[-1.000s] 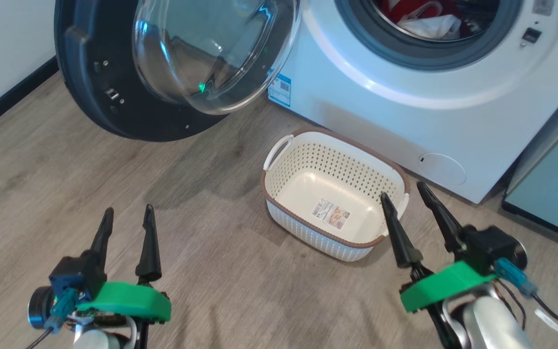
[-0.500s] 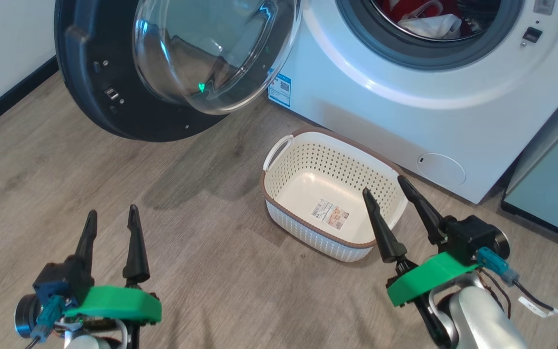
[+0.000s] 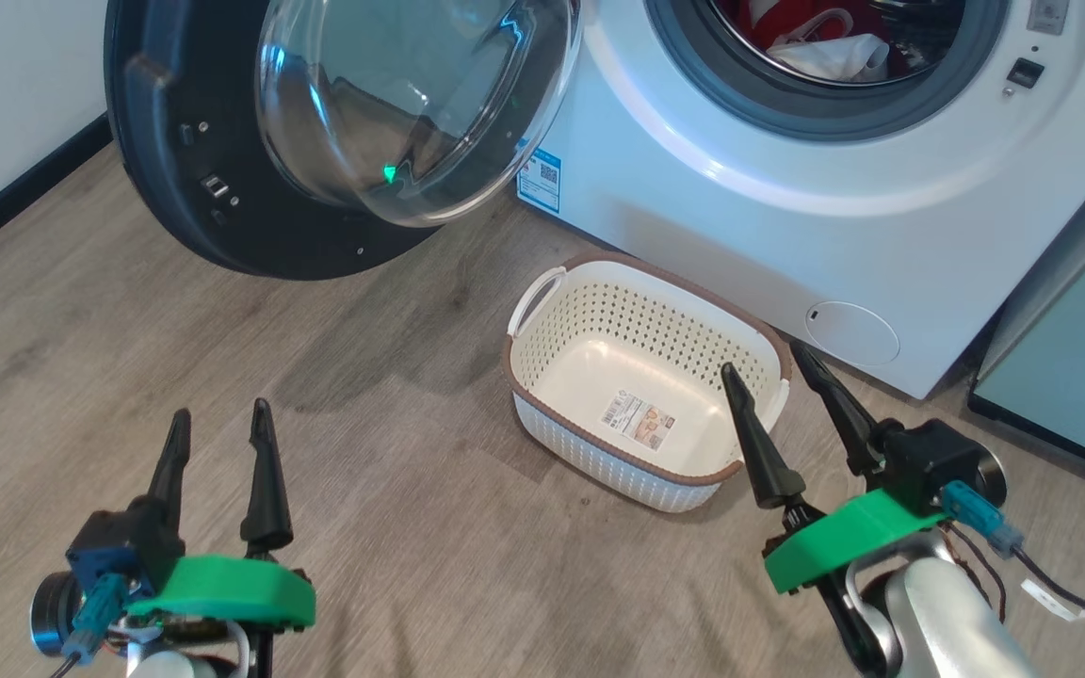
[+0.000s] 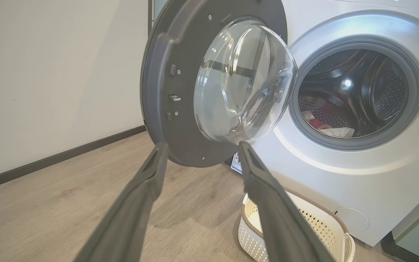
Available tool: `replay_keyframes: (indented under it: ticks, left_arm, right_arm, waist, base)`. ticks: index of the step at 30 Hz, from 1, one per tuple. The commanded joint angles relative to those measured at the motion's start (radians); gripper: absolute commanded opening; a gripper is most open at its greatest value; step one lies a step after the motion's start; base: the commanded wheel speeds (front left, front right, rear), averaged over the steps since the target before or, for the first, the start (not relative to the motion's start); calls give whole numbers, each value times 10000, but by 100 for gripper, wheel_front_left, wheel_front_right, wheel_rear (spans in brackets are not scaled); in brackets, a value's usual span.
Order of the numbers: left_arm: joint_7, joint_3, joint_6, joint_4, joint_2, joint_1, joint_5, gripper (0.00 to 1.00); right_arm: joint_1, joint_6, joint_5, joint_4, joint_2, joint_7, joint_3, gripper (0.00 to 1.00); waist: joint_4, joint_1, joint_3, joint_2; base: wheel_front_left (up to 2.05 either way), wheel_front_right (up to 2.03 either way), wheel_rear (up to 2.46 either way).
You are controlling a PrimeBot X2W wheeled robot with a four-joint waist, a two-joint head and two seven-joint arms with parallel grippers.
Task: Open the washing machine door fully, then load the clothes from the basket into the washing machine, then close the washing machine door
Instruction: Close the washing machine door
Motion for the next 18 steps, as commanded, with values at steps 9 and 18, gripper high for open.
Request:
replay_keyframes:
  ticks: [9,18]
  left_arm:
    - [-124,342,53,-436,3,-375,-126,0]
    - [-124,604,73,-1036,3,-640,-56,0]
  right_arm:
    - [-175,-2,-76,-423,-26,-92,175,100]
    - [-235,-2,-532,-640,-26,-92,42,100]
  waist:
    - [51,0,75,0]
    - [180,0,672,0]
  base:
    - [0,0,0]
    - [0,0,0]
